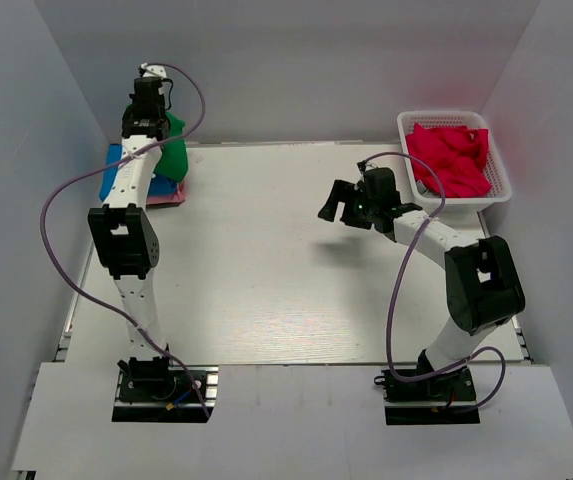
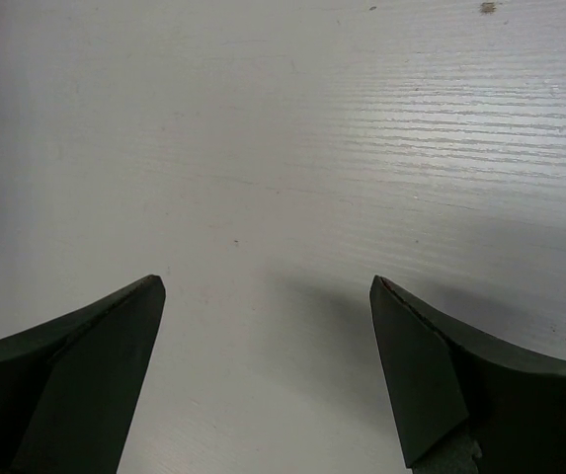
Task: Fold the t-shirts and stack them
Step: Put the neatly folded tshirt into the corner of the board with the left arm
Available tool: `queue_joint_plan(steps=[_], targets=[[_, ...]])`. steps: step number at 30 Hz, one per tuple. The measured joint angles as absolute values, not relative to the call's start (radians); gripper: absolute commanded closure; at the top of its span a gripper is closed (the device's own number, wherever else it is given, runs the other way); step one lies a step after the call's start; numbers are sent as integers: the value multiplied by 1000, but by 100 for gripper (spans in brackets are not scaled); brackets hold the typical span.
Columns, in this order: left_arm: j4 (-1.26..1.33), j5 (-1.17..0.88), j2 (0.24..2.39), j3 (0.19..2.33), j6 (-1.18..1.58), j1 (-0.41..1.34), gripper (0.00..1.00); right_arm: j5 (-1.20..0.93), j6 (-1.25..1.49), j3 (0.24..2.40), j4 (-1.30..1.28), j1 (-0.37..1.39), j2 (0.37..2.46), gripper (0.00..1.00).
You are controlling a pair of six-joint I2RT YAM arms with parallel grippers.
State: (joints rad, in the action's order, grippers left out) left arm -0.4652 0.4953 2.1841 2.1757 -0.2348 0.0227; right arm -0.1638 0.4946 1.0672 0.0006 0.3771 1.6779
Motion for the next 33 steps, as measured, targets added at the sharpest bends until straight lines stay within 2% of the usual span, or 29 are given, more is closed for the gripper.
queue_joint_plan(steps=[10, 11, 12, 13, 14, 20, 25, 29, 33], targets=[[-427, 418, 2196, 2157, -221, -88, 100, -167, 502, 1124, 0, 380, 1738, 10], [-410, 431, 2208, 2157, -221, -97, 66, -167, 503, 1125, 0, 380, 1741, 10], [-390, 445, 2225, 2157, -223, -104, 39, -167, 503, 1126, -2, 380, 1744, 10], [-368, 464, 2249, 2157, -224, -110, 6, -164, 503, 1128, -8, 381, 1745, 10], [-353, 478, 2273, 2158, -227, -114, 0, -159, 502, 1132, -17, 382, 1746, 10], [-367, 535, 2397, 2191, -189, -136, 0, -130, 502, 1139, -38, 384, 1740, 10], [-430, 584, 2349, 2228, -121, -110, 0, -96, 509, 1074, -47, 389, 1632, 10], [-533, 525, 2146, 2145, 55, -55, 0, -69, 527, 953, -35, 393, 1449, 10], [-529, 350, 1714, 1724, 255, 54, 0, -44, 551, 819, -27, 395, 1272, 10]])
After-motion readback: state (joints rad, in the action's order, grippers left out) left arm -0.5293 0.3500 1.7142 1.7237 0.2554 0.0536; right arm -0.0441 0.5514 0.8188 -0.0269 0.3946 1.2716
